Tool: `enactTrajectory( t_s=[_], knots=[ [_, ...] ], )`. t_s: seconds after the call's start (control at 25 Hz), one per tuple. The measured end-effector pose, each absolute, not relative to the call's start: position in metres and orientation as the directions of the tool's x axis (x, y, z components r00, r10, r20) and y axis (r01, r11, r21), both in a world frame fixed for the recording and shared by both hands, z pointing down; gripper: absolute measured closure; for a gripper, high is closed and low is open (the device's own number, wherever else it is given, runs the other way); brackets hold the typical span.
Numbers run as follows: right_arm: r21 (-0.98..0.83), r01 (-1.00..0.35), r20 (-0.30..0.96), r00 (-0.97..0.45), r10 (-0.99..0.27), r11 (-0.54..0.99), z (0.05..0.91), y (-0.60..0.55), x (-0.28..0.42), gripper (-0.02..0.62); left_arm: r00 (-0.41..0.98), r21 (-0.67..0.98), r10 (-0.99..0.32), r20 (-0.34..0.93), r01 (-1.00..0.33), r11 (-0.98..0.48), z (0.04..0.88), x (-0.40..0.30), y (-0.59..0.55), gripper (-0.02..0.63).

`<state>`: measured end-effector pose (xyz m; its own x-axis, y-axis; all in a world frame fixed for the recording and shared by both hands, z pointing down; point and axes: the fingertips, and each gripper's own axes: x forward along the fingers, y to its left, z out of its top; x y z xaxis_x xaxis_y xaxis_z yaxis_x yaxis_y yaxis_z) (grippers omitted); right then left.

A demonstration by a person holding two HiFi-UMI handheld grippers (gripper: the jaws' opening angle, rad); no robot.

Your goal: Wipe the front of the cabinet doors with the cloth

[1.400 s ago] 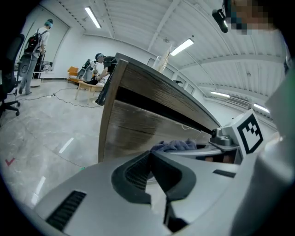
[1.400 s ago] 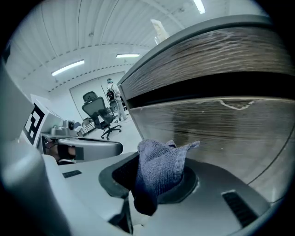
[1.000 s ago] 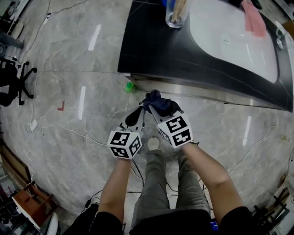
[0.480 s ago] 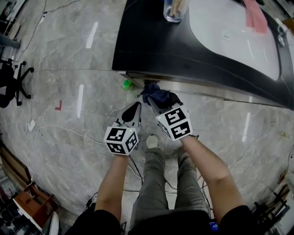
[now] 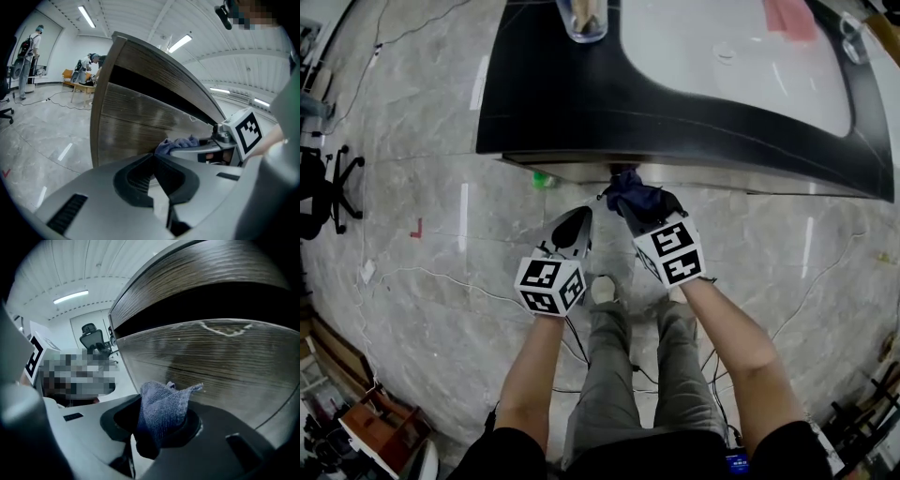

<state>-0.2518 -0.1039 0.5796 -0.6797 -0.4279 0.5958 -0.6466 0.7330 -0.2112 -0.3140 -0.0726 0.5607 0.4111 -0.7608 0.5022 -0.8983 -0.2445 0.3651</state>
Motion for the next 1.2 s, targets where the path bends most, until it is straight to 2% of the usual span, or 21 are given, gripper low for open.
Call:
enactTrajectory(
  t_s=[0.44, 0.76, 1.2],
  knots=[
    [-0.185, -0.676, 0.612, -0.647, -0.454, 0.713, 0.582, -0.116, -0.163, 0.486, 0.482, 0.367, -0.713, 0.509, -0.871, -0.327, 0.567, -0.224, -0.081, 0.601],
    [-0.180, -0.666, 0.617, -0.649, -0.444, 0.724, 0.583, -0.118, -0.128, 0.486, 0.516, 0.371, -0.691, 0.506, -0.854, -0.366, 0.571, -0.177, -0.089, 0.600],
    [-0.164, -0.710, 0.652, -0.599, -0.466, 0.685, 0.594, -0.121, -0.082, 0.486, 0.510, 0.383, -0.707, 0.490, -0.854, -0.351, 0.580, -0.161, -0.096, 0.600]
  ],
)
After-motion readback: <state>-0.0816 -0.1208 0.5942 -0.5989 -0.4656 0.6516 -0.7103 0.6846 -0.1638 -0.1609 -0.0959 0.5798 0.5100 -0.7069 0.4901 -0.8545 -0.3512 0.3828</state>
